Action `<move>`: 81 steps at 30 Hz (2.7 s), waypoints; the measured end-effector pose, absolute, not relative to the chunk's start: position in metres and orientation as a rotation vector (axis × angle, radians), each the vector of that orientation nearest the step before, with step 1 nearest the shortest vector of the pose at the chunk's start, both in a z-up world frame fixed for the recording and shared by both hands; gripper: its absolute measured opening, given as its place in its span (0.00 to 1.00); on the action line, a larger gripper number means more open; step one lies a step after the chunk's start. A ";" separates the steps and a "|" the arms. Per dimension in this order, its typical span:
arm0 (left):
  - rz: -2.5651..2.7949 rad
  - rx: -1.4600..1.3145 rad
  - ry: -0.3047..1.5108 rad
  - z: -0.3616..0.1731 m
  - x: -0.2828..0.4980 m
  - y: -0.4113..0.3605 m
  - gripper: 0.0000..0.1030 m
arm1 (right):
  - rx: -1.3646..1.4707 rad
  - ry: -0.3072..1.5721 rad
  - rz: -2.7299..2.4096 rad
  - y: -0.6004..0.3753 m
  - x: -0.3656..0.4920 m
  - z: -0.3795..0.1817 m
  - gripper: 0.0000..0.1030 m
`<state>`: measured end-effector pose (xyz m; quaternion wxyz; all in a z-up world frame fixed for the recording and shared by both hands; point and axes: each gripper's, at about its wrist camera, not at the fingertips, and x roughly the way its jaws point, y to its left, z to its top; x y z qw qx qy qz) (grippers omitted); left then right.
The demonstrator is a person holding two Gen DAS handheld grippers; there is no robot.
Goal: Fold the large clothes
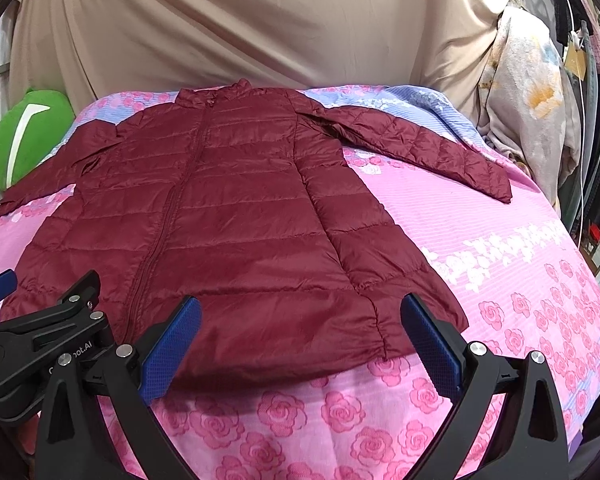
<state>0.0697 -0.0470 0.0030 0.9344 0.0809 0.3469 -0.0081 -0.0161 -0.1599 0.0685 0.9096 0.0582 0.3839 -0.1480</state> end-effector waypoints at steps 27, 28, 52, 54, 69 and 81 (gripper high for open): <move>-0.053 0.153 0.693 0.020 0.171 -0.049 0.95 | 0.155 0.811 -0.355 -0.228 0.086 0.081 0.95; -0.047 0.158 0.692 0.020 0.174 -0.050 0.95 | 0.155 0.814 -0.358 -0.230 0.090 0.080 0.95; 0.011 0.202 0.736 -0.001 0.229 -0.056 0.95 | 0.508 0.924 -0.683 -0.516 0.153 -0.004 0.95; 0.010 0.214 0.737 -0.002 0.231 -0.059 0.95 | 0.523 0.926 -0.701 -0.531 0.158 -0.010 0.95; 0.016 0.266 0.751 -0.015 0.249 -0.065 0.95 | 0.528 0.925 -0.699 -0.570 0.209 -0.028 0.11; 0.027 0.221 0.713 0.003 0.263 -0.045 0.95 | 0.326 0.706 -0.256 -0.407 0.338 0.097 0.01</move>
